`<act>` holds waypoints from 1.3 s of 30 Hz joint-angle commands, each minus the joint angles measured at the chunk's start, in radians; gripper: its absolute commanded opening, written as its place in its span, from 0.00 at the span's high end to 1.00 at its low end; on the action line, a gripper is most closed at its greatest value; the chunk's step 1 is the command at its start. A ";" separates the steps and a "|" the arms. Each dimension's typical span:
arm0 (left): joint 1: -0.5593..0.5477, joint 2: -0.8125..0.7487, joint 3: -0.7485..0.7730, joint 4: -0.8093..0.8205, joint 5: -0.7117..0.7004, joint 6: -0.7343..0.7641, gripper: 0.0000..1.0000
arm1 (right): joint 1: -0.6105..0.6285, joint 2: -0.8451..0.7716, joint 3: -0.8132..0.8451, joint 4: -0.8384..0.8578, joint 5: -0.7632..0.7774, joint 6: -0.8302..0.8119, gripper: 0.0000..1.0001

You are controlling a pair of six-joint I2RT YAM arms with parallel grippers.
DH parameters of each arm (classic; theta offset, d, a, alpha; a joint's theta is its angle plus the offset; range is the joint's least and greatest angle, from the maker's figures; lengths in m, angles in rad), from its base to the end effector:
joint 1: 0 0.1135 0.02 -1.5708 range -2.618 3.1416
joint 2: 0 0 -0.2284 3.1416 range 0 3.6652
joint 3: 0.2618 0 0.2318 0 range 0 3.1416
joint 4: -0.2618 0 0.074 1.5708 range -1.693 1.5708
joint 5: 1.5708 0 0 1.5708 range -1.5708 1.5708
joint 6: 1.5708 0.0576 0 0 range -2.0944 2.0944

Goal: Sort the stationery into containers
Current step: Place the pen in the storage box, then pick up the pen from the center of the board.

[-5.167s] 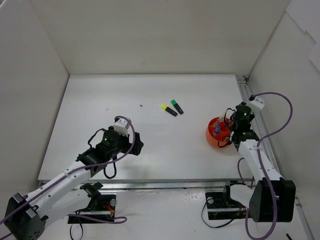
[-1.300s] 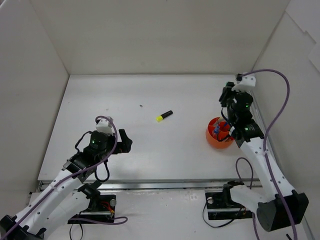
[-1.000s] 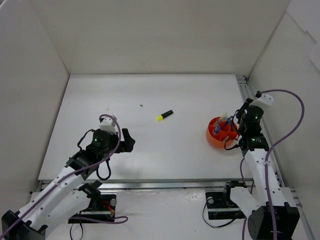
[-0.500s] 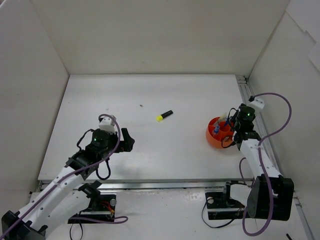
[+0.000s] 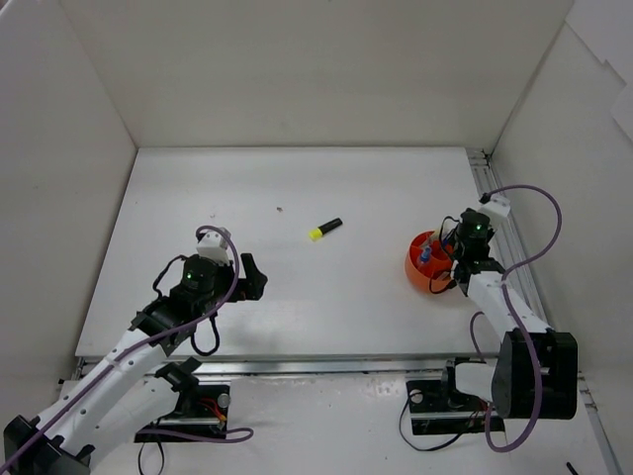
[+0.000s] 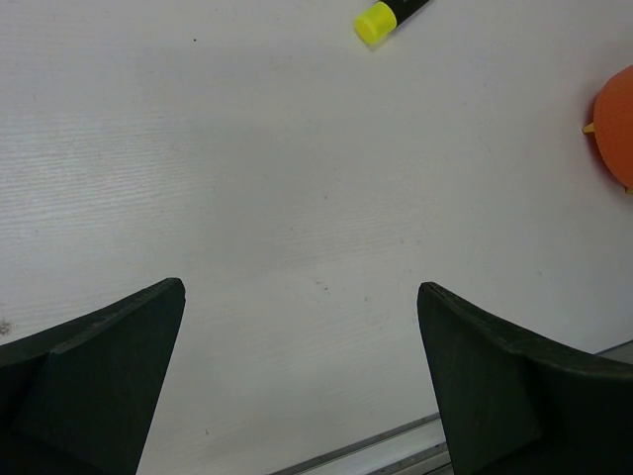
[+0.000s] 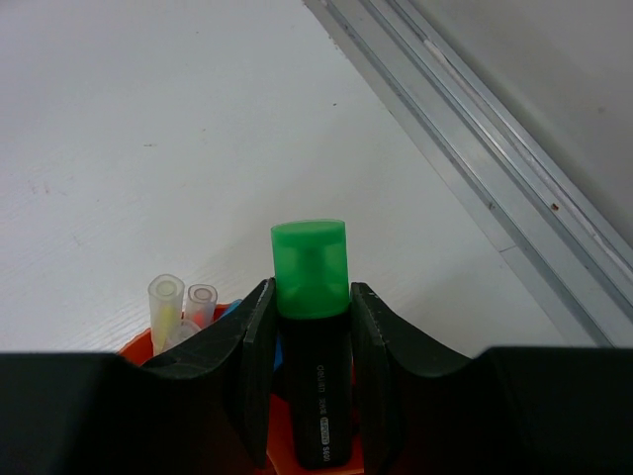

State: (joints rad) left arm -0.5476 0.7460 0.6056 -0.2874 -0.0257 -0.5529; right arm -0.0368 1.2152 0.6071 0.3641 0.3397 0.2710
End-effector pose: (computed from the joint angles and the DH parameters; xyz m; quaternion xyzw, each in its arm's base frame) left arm 0.1733 -0.1039 0.2420 -0.0092 0.8410 -0.2736 0.4667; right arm 0.2821 -0.0296 0.2179 0.2219 0.7514 -0.0614 0.6183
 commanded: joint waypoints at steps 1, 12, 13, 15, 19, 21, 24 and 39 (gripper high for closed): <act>0.006 -0.004 0.005 0.051 0.004 0.004 0.00 | 0.032 -0.043 -0.001 0.058 0.053 0.022 0.87; 0.006 0.013 0.003 0.062 0.013 0.008 0.00 | 0.092 -0.218 -0.020 -0.076 0.073 0.053 0.51; 0.006 0.015 0.005 0.062 0.013 0.008 0.00 | 0.095 -0.235 -0.021 -0.085 0.073 0.057 0.50; 0.006 0.016 0.006 0.062 0.013 0.010 0.00 | 0.104 -0.293 -0.024 -0.103 0.064 0.054 0.50; 0.006 0.004 0.003 0.065 0.013 0.014 0.00 | 0.126 -0.413 -0.004 -0.135 0.012 0.004 0.42; 0.006 -0.002 0.000 0.068 0.013 0.015 0.00 | 0.150 -0.447 0.048 -0.171 -0.058 -0.030 0.16; 0.006 -0.007 -0.007 0.076 0.015 0.015 0.00 | 0.208 -0.404 0.161 -0.236 -0.247 -0.159 0.02; 0.015 -0.100 0.000 -0.061 -0.054 -0.004 0.00 | 0.572 0.640 1.064 -0.942 -0.550 -1.052 0.02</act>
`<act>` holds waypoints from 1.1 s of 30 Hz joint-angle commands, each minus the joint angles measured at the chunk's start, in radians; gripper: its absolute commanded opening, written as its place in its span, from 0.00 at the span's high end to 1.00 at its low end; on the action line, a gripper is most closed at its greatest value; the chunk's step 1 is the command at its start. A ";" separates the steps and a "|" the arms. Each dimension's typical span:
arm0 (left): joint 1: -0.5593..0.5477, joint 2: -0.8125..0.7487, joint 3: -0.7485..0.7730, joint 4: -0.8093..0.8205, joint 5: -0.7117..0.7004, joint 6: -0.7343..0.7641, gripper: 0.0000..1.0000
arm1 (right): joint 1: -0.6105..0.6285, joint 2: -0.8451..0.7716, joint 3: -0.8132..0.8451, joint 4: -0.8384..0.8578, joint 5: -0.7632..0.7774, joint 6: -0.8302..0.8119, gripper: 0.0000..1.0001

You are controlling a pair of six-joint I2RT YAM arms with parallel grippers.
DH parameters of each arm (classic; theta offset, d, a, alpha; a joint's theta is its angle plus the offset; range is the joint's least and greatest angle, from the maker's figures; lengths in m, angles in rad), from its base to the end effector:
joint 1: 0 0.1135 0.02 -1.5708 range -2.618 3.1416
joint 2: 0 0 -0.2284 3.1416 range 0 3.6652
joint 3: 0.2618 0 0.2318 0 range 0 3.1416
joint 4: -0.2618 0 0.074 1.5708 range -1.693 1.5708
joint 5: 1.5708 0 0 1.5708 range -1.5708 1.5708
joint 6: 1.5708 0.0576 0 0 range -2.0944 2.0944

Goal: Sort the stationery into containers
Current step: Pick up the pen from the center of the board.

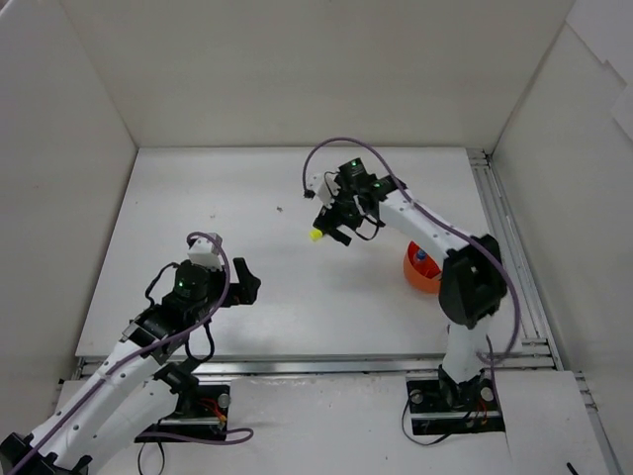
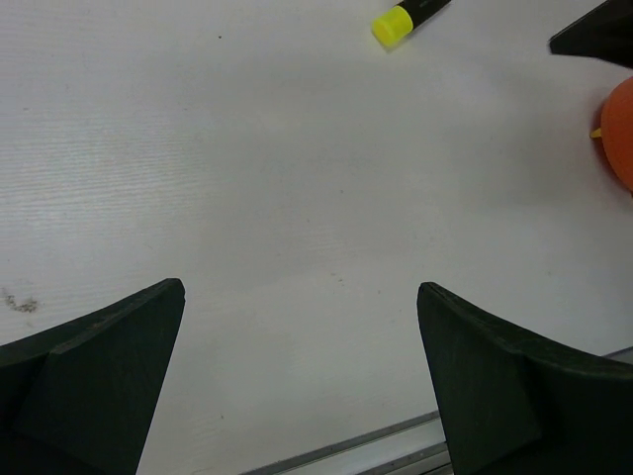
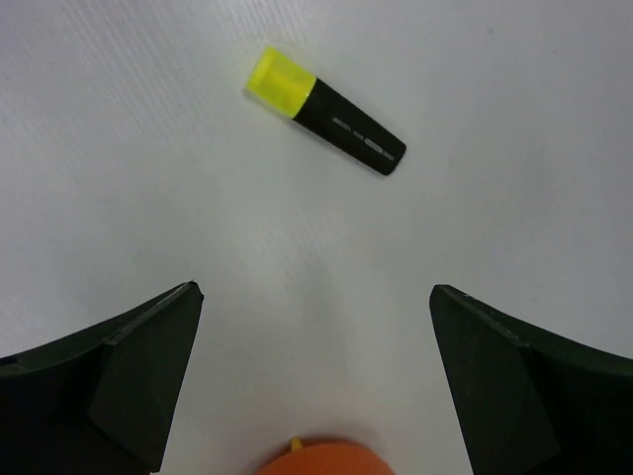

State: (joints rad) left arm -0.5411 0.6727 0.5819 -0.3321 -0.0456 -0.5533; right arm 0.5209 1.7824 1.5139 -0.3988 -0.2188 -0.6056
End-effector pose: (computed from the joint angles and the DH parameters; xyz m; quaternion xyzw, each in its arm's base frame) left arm 0.1640 -0.0955 0.2413 -0.0175 0.8395 -0.2661 0.4735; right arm 0.3425 0.2109 0.2547 -0.5178 0.7307 0.0798 0.4377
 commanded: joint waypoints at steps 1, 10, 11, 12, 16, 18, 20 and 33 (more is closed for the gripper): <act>0.009 -0.044 0.024 -0.019 -0.039 -0.004 0.00 | 0.017 0.156 0.195 -0.199 0.019 -0.187 0.02; 0.018 -0.067 0.024 -0.053 -0.060 0.006 0.00 | 0.028 0.475 0.506 -0.350 -0.016 -0.319 0.02; 0.018 -0.065 0.024 -0.056 -0.066 0.007 0.00 | 0.030 0.492 0.523 -0.360 -0.025 -0.333 0.02; 0.018 -0.064 0.024 -0.056 -0.066 0.007 0.00 | 0.028 0.529 0.558 -0.368 -0.033 -0.338 0.02; 0.018 -0.064 0.026 -0.061 -0.071 0.006 0.00 | 0.028 0.609 0.646 -0.428 -0.079 -0.341 0.02; 0.018 -0.064 0.027 -0.064 -0.076 0.007 0.00 | 0.028 0.643 0.681 -0.437 -0.090 -0.339 0.02; 0.018 -0.065 0.027 -0.068 -0.080 0.006 0.00 | 0.030 0.658 0.698 -0.445 -0.111 -0.338 0.02; 0.018 -0.055 0.027 -0.047 -0.060 0.006 0.00 | 0.027 0.693 0.758 -0.485 -0.165 -0.326 0.63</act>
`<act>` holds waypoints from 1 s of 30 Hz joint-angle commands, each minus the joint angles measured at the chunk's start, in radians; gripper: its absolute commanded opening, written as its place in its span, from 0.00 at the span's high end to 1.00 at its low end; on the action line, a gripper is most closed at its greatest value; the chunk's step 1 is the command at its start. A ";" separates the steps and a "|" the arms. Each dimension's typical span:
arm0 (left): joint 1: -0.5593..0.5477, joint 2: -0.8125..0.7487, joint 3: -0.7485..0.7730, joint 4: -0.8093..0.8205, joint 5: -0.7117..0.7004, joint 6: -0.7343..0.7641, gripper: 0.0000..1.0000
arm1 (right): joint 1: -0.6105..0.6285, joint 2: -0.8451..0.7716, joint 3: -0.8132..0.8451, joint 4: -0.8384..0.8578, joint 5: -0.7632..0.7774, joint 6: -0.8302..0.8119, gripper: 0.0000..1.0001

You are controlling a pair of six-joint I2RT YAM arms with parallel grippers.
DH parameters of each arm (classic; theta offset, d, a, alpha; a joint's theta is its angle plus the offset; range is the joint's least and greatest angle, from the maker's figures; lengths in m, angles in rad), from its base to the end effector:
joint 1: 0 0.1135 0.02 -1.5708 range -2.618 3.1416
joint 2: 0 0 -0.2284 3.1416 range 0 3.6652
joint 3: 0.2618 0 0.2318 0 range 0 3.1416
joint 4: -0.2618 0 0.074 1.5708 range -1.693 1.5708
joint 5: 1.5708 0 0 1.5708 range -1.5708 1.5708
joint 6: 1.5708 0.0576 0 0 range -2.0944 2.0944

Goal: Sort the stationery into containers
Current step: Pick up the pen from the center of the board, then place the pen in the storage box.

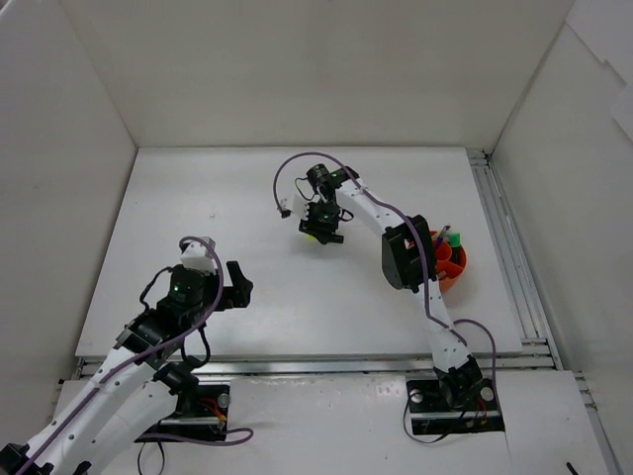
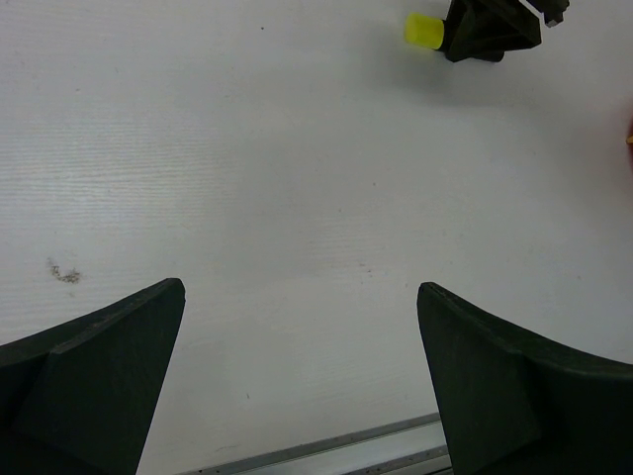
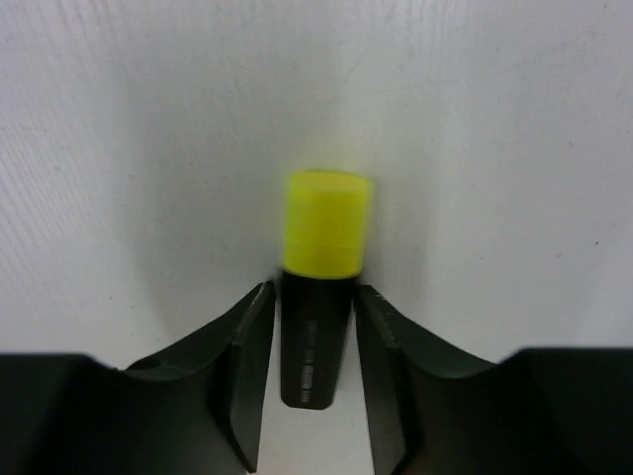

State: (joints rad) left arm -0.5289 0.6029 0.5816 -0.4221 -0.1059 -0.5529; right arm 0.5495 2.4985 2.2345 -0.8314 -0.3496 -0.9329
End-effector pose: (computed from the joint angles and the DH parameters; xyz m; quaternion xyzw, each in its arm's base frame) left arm 0.1547 -0.0833 0.2419 -0.0384 0.8437 -0.2364 0.4804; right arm 0.4103 0.2744 0.1360 -0.6764 0.6783 0.1217 0.2598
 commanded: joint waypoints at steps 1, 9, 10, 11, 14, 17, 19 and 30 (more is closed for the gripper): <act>0.006 0.015 0.030 0.043 0.000 0.005 0.00 | 0.001 -0.021 0.039 -0.054 -0.051 0.008 0.68; 0.006 -0.008 0.041 0.010 0.008 -0.028 0.00 | -0.003 -0.110 -0.027 -0.028 -0.181 0.086 0.94; 0.006 -0.011 0.038 0.003 0.005 -0.039 0.00 | -0.002 -0.133 -0.053 0.027 -0.204 0.101 0.96; 0.006 -0.017 0.035 -0.007 0.002 -0.042 0.00 | 0.001 -0.165 -0.125 0.067 -0.210 0.130 0.98; 0.006 -0.038 0.030 -0.014 0.000 -0.048 0.00 | 0.003 -0.324 -0.322 0.286 -0.198 0.233 1.00; 0.006 -0.046 0.035 -0.009 0.002 -0.045 0.00 | 0.007 -0.522 -0.563 0.576 -0.112 0.386 1.00; 0.006 -0.046 0.035 -0.003 0.003 -0.038 0.00 | 0.009 -0.689 -0.695 0.811 0.007 0.513 1.00; 0.006 -0.003 0.024 0.080 0.044 0.010 0.00 | -0.061 -1.401 -1.340 1.149 0.826 1.032 1.00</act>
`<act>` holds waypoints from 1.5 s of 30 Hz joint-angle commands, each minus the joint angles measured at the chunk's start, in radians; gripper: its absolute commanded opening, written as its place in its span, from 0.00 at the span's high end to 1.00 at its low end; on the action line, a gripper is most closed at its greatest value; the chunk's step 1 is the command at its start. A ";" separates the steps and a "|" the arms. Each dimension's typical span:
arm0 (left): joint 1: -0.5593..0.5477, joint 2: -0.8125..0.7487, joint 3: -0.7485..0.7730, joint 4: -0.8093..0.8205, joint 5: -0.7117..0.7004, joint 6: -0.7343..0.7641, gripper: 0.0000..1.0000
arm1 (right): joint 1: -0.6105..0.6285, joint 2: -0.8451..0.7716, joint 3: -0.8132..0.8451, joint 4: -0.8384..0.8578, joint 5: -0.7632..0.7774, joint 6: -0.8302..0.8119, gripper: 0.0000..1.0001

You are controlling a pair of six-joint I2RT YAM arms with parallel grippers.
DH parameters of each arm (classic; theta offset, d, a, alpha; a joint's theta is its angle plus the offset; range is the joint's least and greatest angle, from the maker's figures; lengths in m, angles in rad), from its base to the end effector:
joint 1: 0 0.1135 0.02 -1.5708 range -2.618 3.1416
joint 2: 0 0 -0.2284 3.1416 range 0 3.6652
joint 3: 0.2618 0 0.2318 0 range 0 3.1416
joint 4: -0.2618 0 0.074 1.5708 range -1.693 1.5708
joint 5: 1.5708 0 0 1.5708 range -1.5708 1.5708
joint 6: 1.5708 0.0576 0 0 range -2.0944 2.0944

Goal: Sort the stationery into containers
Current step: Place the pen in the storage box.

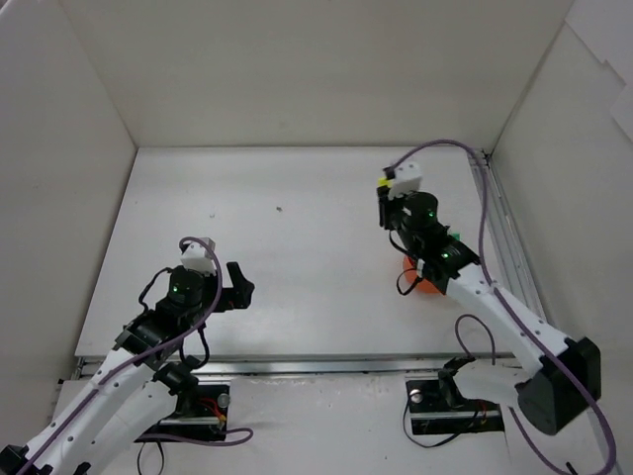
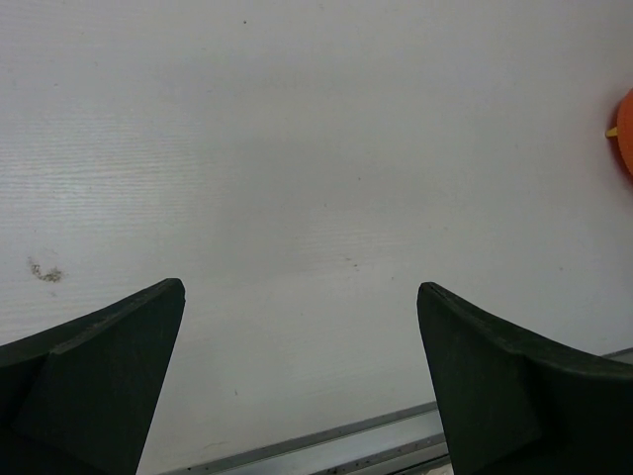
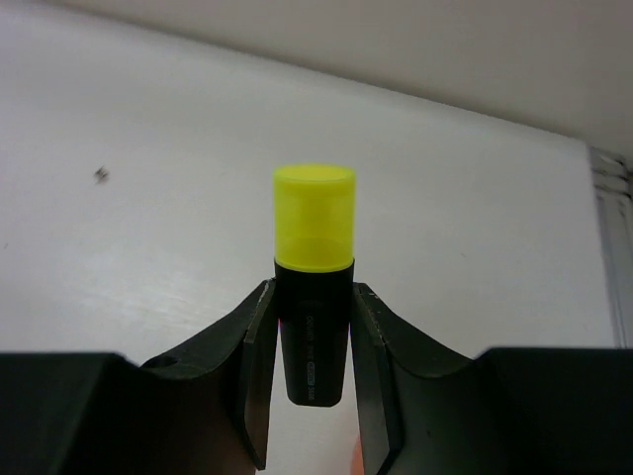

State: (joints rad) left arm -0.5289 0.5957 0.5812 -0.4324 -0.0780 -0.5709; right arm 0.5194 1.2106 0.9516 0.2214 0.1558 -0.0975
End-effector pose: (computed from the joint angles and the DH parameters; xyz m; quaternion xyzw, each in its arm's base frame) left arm 0.1527 -0.0840 0.2416 -0.0385 0.8450 -0.2501 0.4712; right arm 0.2667 0.1422 0.3230 -0.1666 0.7006 0.0900 0.6880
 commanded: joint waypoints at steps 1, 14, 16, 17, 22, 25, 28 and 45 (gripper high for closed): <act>0.006 -0.002 0.019 0.099 0.024 0.029 0.00 | -0.053 -0.144 -0.072 0.051 0.385 0.249 1.00; 0.015 -0.016 -0.004 0.130 0.043 0.040 0.00 | -0.294 -0.277 -0.271 -0.071 0.665 0.413 1.00; 0.015 -0.016 -0.003 0.138 0.040 0.045 0.00 | -0.318 -0.243 -0.272 -0.054 0.642 0.400 1.00; 0.015 -0.014 -0.003 0.138 0.037 0.048 0.00 | -0.344 -0.209 -0.277 -0.044 0.631 0.401 1.00; 0.015 -0.002 -0.007 0.159 0.040 0.040 0.00 | -0.397 -0.128 -0.298 0.068 0.512 0.397 1.00; 0.015 0.010 -0.021 0.182 0.046 0.025 0.00 | -0.409 -0.077 -0.297 0.093 0.476 0.392 1.00; 0.015 0.025 -0.030 0.201 0.060 0.014 0.00 | -0.412 -0.051 -0.304 0.096 0.465 0.390 1.00; 0.015 0.061 -0.017 0.201 0.066 0.022 0.00 | -0.357 -0.016 -0.378 0.118 0.550 0.424 0.95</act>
State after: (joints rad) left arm -0.5213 0.6659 0.5400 -0.2863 -0.0216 -0.5507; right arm 0.1375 1.2064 0.5697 0.2977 0.6441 0.2955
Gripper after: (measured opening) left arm 0.996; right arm 0.292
